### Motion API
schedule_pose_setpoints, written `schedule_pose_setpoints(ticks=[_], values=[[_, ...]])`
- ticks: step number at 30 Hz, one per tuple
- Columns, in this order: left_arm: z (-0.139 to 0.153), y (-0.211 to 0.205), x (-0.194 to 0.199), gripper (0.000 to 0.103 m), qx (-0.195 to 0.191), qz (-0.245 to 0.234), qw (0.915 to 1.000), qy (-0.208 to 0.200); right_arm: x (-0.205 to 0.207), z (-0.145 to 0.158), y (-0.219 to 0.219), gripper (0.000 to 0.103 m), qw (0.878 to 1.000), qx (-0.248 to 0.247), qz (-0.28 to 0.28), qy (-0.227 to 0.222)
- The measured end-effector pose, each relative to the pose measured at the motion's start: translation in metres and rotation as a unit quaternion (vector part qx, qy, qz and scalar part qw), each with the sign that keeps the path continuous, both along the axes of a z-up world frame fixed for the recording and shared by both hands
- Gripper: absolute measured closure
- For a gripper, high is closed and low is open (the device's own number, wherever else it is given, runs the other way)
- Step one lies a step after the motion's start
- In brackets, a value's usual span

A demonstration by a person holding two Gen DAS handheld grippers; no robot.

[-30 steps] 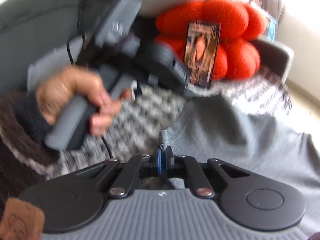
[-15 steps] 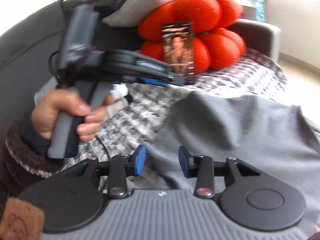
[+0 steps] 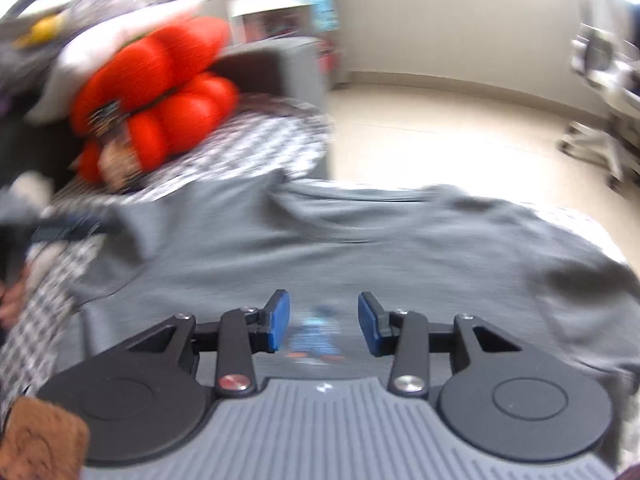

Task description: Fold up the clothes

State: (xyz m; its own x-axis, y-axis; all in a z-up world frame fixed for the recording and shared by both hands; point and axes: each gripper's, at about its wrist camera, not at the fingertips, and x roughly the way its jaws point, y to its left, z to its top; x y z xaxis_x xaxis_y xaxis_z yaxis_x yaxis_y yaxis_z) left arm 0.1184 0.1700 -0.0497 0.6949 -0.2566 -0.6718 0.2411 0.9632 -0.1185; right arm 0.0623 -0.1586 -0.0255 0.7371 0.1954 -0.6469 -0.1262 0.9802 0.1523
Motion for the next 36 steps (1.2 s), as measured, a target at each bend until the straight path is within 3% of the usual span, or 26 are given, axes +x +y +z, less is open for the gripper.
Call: schedule_pose_setpoints(ticks=[3, 6, 14, 20, 23, 27, 30, 33, 36], values=[[-0.005, -0.003, -0.004, 0.058, 0.032, 0.019, 0.9987, 0.033, -0.001, -0.002, -0.037, 0.058, 0.998, 0.038, -0.05, -0.004], [0.004, -0.004, -0.016, 0.057, 0.028, 0.029, 0.9984, 0.039, -0.002, -0.002, -0.068, 0.058, 0.995, 0.046, -0.088, -0.008], [0.053, -0.055, -0.037, 0.047, -0.022, 0.002, 0.9996, 0.017, -0.002, 0.006, -0.17, 0.053, 0.976, 0.099, -0.192, -0.016], [0.044, -0.107, -0.046, 0.037, -0.089, 0.006, 0.996, 0.01, -0.002, 0.007, -0.199, 0.054, 0.971, 0.1, -0.216, -0.027], [0.026, -0.132, -0.052, 0.037, -0.088, 0.018, 0.9959, 0.013, 0.003, -0.003, -0.184, 0.062, 0.977, 0.119, -0.177, -0.018], [-0.002, -0.157, -0.06, 0.037, -0.074, 0.014, 0.9972, 0.004, 0.024, -0.033, -0.153, 0.075, 0.987, 0.069, -0.142, 0.024], [-0.017, -0.171, -0.064, 0.037, -0.058, -0.013, 0.9977, -0.034, 0.042, -0.046, -0.155, 0.089, 0.988, 0.031, -0.15, 0.003], [-0.024, -0.181, -0.063, 0.027, -0.028, -0.04, 0.9964, -0.069, 0.067, -0.044, -0.176, 0.097, 0.983, 0.044, -0.177, 0.006], [-0.027, -0.18, -0.06, 0.021, -0.031, -0.069, 0.9948, -0.068, 0.083, -0.037, -0.194, 0.095, 0.977, 0.045, -0.21, 0.01]])
